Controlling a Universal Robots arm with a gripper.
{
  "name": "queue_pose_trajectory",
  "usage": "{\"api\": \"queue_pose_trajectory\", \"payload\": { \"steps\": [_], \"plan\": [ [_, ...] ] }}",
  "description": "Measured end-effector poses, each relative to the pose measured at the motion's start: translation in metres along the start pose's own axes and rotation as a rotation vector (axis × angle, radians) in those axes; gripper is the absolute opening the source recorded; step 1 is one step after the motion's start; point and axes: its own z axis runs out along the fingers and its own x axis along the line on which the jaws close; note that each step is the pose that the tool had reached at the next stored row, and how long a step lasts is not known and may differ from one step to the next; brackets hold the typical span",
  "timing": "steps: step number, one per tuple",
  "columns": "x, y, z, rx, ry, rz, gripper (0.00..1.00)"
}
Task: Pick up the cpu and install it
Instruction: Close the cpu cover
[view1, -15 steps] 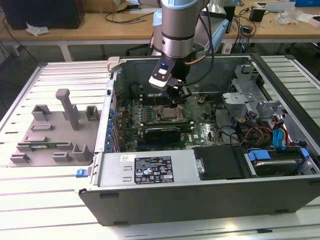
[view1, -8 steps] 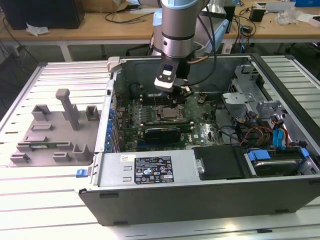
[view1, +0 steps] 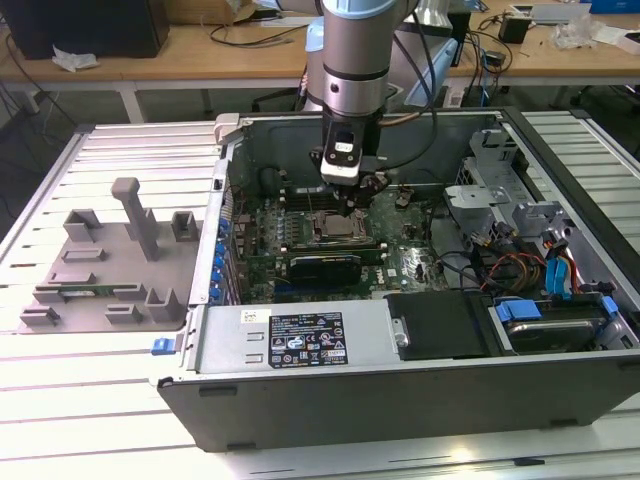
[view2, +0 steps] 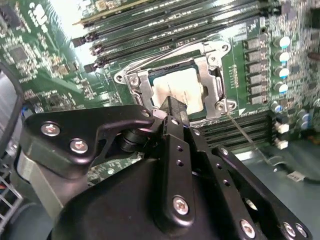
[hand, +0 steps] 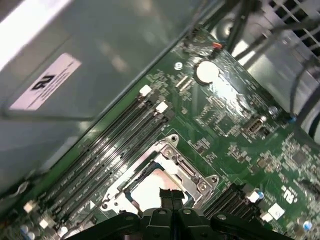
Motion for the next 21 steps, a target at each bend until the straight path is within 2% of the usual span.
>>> {"api": "queue_pose_trajectory", "payload": {
  "steps": [8, 12, 21],
  "plan": [
    [0.0000, 0.0000, 0.0000, -0.0006, -0.0006, -0.165, 0.11],
    [0.0000, 0.0000, 0.0000, -0.0011, -0.0011, -0.305, 0.11],
    [0.0000, 0.0000, 0.0000, -0.0018, -0.0018, -0.503, 0.11]
  ]
}}
